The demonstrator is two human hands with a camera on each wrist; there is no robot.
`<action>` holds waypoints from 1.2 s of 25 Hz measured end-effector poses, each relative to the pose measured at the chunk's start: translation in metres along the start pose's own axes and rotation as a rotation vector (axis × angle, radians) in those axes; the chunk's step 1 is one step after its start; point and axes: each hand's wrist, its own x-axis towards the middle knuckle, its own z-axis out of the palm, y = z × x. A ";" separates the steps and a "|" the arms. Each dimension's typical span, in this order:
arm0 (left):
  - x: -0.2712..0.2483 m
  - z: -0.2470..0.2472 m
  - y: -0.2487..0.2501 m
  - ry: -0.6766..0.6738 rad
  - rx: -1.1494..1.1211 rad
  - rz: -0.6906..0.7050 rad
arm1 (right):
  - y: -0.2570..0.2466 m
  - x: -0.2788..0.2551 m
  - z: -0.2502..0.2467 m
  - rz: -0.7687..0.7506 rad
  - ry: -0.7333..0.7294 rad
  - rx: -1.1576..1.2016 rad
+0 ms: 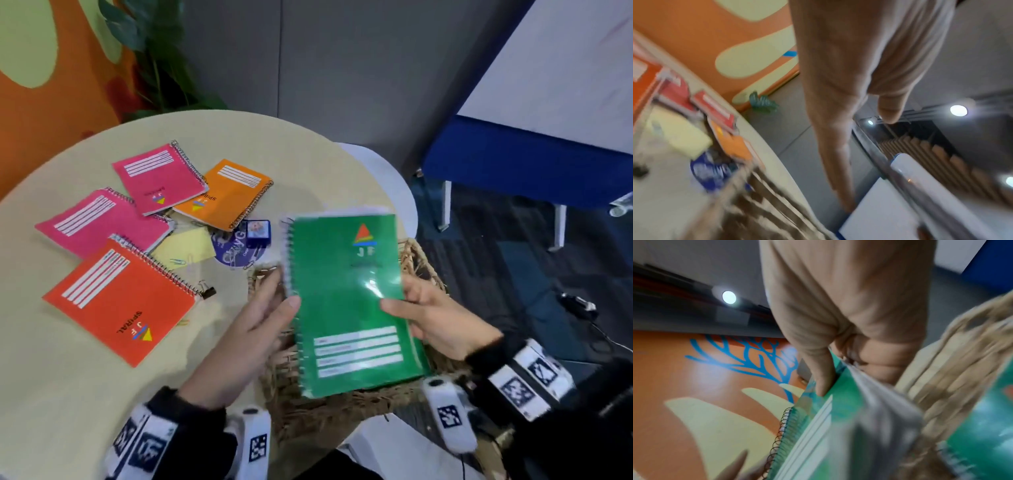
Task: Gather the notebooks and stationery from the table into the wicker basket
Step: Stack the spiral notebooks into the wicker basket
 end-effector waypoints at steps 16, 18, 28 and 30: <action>0.092 -0.216 -0.035 0.010 2.049 -0.233 | 0.093 0.040 -0.109 0.451 0.193 -0.958; 0.102 -0.219 -0.036 -0.080 2.109 -0.213 | 0.068 0.047 -0.101 0.354 0.176 -1.038; 0.089 -0.221 0.012 -0.127 2.159 -0.198 | -0.088 0.235 0.155 0.053 -0.070 -0.430; 0.068 -0.223 0.029 -0.039 2.097 -0.183 | -0.079 0.287 0.195 0.179 -0.050 -0.379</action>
